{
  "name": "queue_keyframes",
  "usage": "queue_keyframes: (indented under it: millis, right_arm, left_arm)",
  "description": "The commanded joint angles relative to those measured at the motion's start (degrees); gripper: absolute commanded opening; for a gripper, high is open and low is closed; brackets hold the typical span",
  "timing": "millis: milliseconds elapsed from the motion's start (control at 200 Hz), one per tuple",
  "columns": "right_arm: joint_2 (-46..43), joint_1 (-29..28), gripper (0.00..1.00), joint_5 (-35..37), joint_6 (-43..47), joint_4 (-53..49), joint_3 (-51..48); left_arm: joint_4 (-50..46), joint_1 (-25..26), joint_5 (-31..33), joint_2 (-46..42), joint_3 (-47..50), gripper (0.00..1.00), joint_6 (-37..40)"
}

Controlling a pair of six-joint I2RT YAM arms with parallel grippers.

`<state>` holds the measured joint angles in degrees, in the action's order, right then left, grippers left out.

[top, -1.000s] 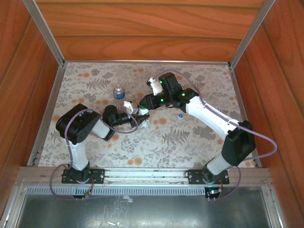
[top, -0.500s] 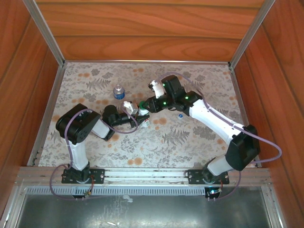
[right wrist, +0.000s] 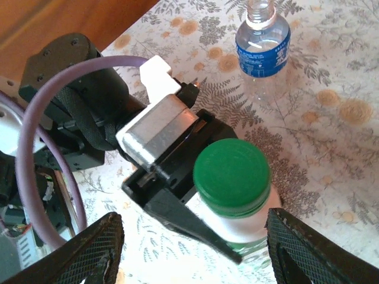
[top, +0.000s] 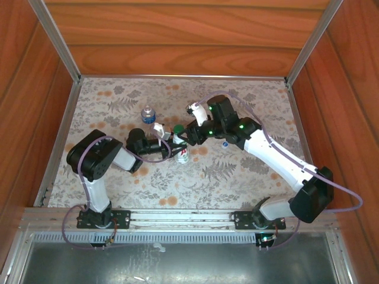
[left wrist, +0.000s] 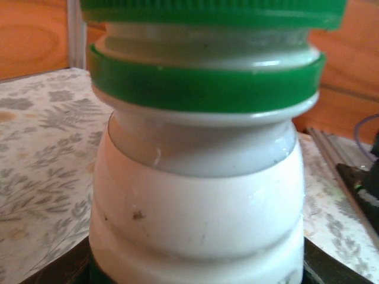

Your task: Screw on the bottle caps

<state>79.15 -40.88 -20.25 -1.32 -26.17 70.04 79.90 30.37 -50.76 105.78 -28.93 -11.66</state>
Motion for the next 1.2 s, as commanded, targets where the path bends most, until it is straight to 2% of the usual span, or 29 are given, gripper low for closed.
queue_keyframes:
  millis: [0,145,320,415,510,615,715,844,919,1039,1199]
  right_arm:
    - [0.26,1.39,0.69,-6.07,9.71,-2.04,2.2]
    - [2.13,2.27,0.69,-9.25,17.23,-8.94,6.69]
    - [2.15,3.44,0.7,-13.48,21.34,-12.25,8.52]
    - [1.97,3.42,0.69,-14.9,21.7,-12.52,8.9]
    - [2.61,3.33,0.68,-13.37,18.86,-9.89,8.72]
    - [4.31,3.07,0.66,-8.38,12.54,-6.34,9.45]
    - [5.69,2.16,0.66,1.09,2.55,-3.91,10.45]
    - [5.97,-0.69,0.66,12.27,-7.58,-8.37,12.31]
    - [5.25,-3.85,0.66,16.91,-10.3,-8.92,11.86]
    - [5.56,-7.91,0.68,20.39,-13.11,-9.12,12.67]
    - [7.75,-10.47,0.66,27.29,-16.23,-11.2,14.9]
  left_arm:
    - [0.04,-0.31,-6.57,-3.04,-1.36,0.54,-4.11]
    - [-0.33,-0.29,-9.57,-4.59,-1.44,0.54,-4.59]
    - [-0.62,-0.24,-10.9,-4.88,-1.48,0.54,-4.69]
    - [-0.67,-0.22,-10.85,-5.12,-1.59,0.54,-4.68]
    - [-0.63,-0.23,-10.28,-5.39,-1.53,0.54,-4.47]
    - [-0.97,-0.27,-8.98,-5.64,-1.08,0.54,-3.75]
    - [-1.65,-0.24,-7.42,-5.97,-0.69,0.54,-2.87]
    - [-3.36,-0.33,-6.04,-6.24,-0.52,0.54,-1.33]
    - [-4.0,-0.4,-5.62,-6.2,-0.6,0.54,-0.91]
    - [-4.35,-0.46,-5.22,-5.75,-1.0,0.54,-0.66]
    - [-4.42,-0.4,-4.96,-5.84,-0.78,0.54,-0.56]
